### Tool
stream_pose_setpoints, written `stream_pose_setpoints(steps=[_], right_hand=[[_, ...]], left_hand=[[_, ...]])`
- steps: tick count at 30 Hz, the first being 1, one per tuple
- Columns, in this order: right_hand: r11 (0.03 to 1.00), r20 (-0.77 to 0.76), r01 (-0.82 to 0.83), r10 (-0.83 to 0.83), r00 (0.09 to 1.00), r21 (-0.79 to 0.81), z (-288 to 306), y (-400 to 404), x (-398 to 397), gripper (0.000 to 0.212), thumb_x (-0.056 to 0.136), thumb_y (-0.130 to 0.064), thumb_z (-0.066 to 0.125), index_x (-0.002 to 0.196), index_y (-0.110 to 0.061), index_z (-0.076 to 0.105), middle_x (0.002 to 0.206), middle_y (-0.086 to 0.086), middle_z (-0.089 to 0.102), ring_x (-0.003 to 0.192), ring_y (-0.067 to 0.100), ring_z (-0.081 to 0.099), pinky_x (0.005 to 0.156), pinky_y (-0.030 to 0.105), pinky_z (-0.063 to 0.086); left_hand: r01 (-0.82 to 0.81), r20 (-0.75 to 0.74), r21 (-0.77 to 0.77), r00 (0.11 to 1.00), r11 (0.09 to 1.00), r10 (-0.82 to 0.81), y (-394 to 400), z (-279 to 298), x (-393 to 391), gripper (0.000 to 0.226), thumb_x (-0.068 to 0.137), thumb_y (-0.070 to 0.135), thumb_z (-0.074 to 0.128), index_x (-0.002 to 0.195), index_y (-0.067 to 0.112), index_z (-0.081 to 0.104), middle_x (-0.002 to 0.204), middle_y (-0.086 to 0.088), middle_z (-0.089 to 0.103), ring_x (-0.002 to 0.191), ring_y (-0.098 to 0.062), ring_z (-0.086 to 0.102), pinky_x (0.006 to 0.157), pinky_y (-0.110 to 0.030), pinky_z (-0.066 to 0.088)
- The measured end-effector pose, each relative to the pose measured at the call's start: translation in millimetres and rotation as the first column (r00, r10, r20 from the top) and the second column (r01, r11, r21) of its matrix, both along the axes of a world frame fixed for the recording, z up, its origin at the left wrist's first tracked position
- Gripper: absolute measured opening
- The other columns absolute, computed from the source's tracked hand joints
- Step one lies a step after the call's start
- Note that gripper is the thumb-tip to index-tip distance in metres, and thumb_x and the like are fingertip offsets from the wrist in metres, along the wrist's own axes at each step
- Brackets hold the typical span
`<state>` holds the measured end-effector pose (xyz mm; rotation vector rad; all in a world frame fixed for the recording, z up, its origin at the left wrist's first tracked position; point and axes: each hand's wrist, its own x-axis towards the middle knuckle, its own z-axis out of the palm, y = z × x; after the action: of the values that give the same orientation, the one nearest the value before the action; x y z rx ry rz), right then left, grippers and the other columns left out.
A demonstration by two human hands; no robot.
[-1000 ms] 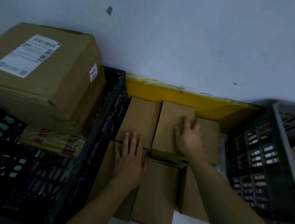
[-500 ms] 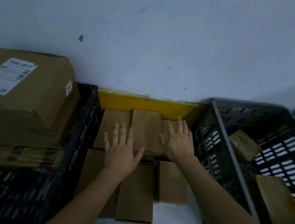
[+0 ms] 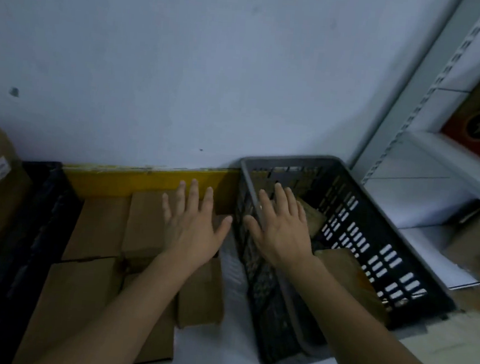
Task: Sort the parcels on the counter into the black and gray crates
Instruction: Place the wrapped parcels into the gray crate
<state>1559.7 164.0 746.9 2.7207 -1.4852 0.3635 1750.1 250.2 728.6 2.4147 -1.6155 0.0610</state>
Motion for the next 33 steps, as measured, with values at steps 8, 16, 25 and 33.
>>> stream_pose_setpoints(steps=[8, 16, 25, 33], right_hand=[[0.979, -0.187, 0.126, -0.096, 0.978, 0.158, -27.7, -72.1, -157.7, 0.093, 0.095, -0.087, 0.019, 0.171, -0.034, 0.01, 0.181, 0.009, 0.003, 0.166, 0.035, 0.004, 0.133, 0.057, 0.014], [0.941, -0.357, 0.132, -0.013, 0.934, 0.312, -66.9, -124.6, -212.0, 0.11, 0.081, -0.099, 0.02, 0.17, -0.038, 0.001, 0.181, 0.009, 0.0, 0.166, 0.037, 0.001, 0.13, 0.062, 0.014], [0.811, -0.573, 0.268, 0.099, 0.813, 0.52, -89.3, -155.4, -197.3, 0.119, 0.079, -0.091, 0.051, 0.17, -0.037, -0.003, 0.179, 0.011, 0.003, 0.163, 0.046, 0.008, 0.127, 0.069, 0.02], [0.788, -0.631, 0.246, 0.219, 0.744, 0.564, -117.0, -148.7, -173.9, 0.129, 0.067, -0.1, 0.06, 0.17, -0.04, 0.009, 0.179, 0.011, 0.009, 0.161, 0.044, 0.014, 0.122, 0.072, 0.029]], left_hand=[[0.032, -0.015, 0.01, 0.999, 0.999, -0.032, -36.6, 6.1, -122.1, 0.089, 0.099, 0.081, 0.016, 0.171, 0.029, 0.01, 0.18, -0.008, -0.005, 0.165, -0.032, -0.012, 0.13, -0.064, 0.0], [0.101, 0.005, 0.047, 0.995, 0.994, -0.101, -51.7, -7.1, -170.6, 0.084, 0.101, 0.077, 0.022, 0.17, 0.028, 0.018, 0.18, -0.01, 0.0, 0.165, -0.033, -0.008, 0.13, -0.063, 0.0], [0.214, 0.001, 0.1, 0.977, 0.972, -0.215, -80.7, -10.6, -175.6, 0.08, 0.105, 0.069, 0.03, 0.17, 0.024, 0.021, 0.179, -0.014, 0.006, 0.164, -0.037, -0.005, 0.13, -0.063, 0.001], [0.298, -0.035, 0.117, 0.955, 0.947, -0.296, -96.8, -14.8, -177.2, 0.076, 0.108, 0.061, 0.036, 0.171, 0.023, 0.019, 0.179, -0.014, 0.002, 0.165, -0.036, -0.008, 0.131, -0.06, -0.002]])
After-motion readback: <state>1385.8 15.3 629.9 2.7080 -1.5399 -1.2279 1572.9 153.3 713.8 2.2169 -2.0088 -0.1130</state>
